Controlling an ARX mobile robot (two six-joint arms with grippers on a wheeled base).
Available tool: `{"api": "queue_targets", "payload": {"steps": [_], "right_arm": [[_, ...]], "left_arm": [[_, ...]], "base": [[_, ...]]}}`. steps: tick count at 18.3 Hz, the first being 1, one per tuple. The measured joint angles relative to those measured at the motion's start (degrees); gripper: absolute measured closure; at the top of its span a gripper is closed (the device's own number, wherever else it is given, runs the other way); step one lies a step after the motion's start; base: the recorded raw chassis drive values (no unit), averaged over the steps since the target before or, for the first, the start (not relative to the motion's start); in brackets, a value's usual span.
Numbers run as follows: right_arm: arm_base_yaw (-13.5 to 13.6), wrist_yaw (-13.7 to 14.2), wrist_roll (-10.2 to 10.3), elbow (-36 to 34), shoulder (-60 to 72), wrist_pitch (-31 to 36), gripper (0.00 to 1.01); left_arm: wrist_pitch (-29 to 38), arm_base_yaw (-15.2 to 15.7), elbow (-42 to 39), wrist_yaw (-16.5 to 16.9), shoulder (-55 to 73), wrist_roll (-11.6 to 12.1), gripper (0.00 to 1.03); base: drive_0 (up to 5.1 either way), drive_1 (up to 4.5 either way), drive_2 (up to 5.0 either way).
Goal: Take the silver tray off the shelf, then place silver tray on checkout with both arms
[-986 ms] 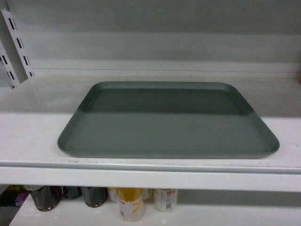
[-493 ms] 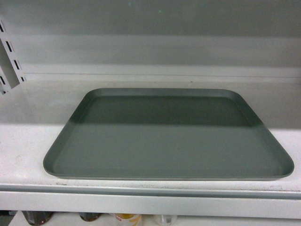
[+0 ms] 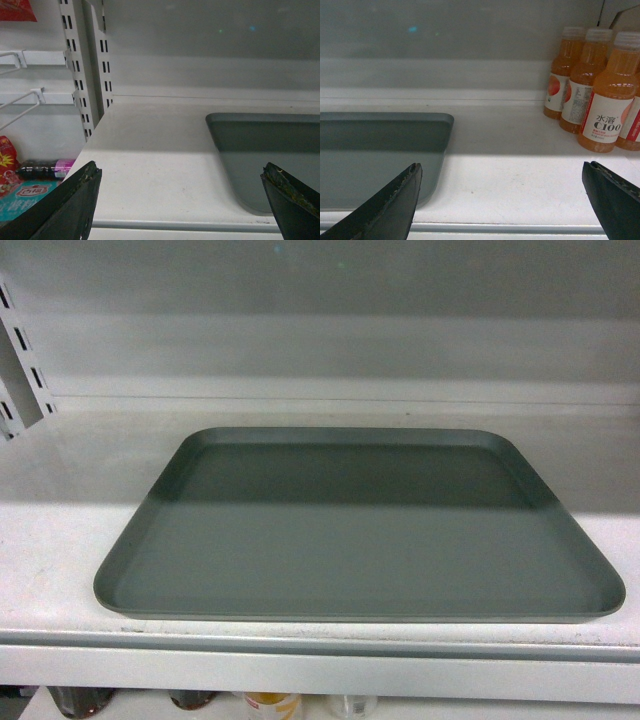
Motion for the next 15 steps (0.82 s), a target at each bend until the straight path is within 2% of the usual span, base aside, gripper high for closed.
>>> {"api": "queue_targets", "payload": {"steps": [2, 3, 4, 5, 6, 7, 9, 12, 15], "right_arm": [[0.0, 0.0, 0.0, 0.0, 0.0, 0.0, 0.03], [0.2, 0.7, 1.0, 0.2, 0.2, -1.4, 0.03], [1.2, 2.2, 3.3, 0.7, 2.2, -3.0, 0.03], [1.7, 2.7, 5.7, 0.9, 5.2, -1.3, 0.03], [1.9, 2.2, 7.0, 1.5, 8.3, 1.8, 0.03], [1.9, 1.9, 7.5, 2.5, 11.0, 5.2, 0.03], [1.9, -0.1, 7.5, 4.9, 19.9, 13.7, 0.03], [2.1, -2.8, 6.5, 7.0, 35.2, 24.9, 0.03], [2.3, -4.6, 4.6, 11.5, 55.5, 36.9, 0.03]], "left_arm": [[0.0, 0.0, 0.0, 0.0, 0.0, 0.0, 0.05], [0.0, 0.0, 0.0, 0.0, 0.0, 0.0, 0.05], [-5.6, -1.7, 1.5, -5.0, 1.4, -1.3, 0.05], [-9.9, -4.7, 3.9, -11.8, 6.3, -3.6, 0.05], [-8.4, -4.9, 5.3, -15.4, 11.1, -4.7, 0.05], [-6.4, -4.0, 5.8, -16.5, 13.2, -5.7, 0.05], [0.9, -3.5, 6.9, -15.3, 18.8, -5.9, 0.05], [14.3, -3.3, 7.4, -10.5, 33.2, -5.8, 0.05], [30.0, -6.3, 12.3, -5.6, 53.8, -5.2, 0.05]], "base": [[0.0, 0.0, 0.0], [0.0, 0.0, 0.0], [0.0, 0.0, 0.0], [0.0, 0.0, 0.0], [0.0, 0.0, 0.0], [0.0, 0.0, 0.0], [0.0, 0.0, 0.0], [0.0, 0.0, 0.0], [0.0, 0.0, 0.0]]}}
